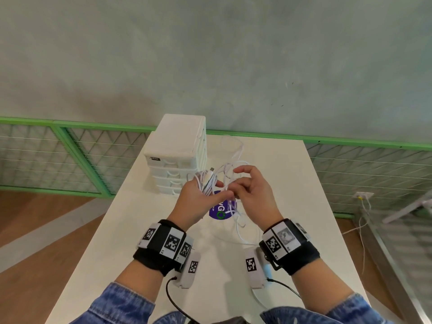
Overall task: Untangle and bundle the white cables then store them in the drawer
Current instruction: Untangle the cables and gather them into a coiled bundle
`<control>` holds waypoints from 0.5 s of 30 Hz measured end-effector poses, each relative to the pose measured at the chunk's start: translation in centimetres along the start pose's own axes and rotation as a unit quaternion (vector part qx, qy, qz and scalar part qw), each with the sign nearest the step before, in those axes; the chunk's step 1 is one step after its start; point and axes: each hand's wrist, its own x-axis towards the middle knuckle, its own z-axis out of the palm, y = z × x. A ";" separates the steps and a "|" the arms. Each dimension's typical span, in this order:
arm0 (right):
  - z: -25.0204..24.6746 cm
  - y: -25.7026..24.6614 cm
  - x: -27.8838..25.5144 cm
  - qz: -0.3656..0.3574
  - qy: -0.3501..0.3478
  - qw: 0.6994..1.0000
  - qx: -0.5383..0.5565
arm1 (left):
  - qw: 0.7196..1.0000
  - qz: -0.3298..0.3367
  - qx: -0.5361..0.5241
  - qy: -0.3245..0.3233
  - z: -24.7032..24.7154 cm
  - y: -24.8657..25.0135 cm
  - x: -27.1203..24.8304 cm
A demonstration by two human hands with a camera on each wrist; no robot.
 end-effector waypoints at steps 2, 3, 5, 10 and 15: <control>0.4 0.1 0.0 -0.006 -0.020 1.000 -0.009 | 1.000 0.007 -0.006 -0.015 0.3 0.1 0.1; 0.3 0.2 0.0 -0.003 -0.023 1.000 -0.011 | 1.000 0.013 0.006 -0.024 0.2 0.1 0.2; 0.0 0.5 0.0 0.006 -0.032 0.999 -0.017 | 0.998 0.020 0.044 -0.034 0.0 0.2 0.3; 0.0 0.5 0.0 0.048 -0.013 0.999 -0.015 | 0.993 0.032 0.093 -0.060 -0.6 -0.3 0.6; -0.4 0.6 0.1 0.082 -0.015 0.995 -0.048 | 0.985 0.056 0.138 -0.087 -0.8 0.1 0.3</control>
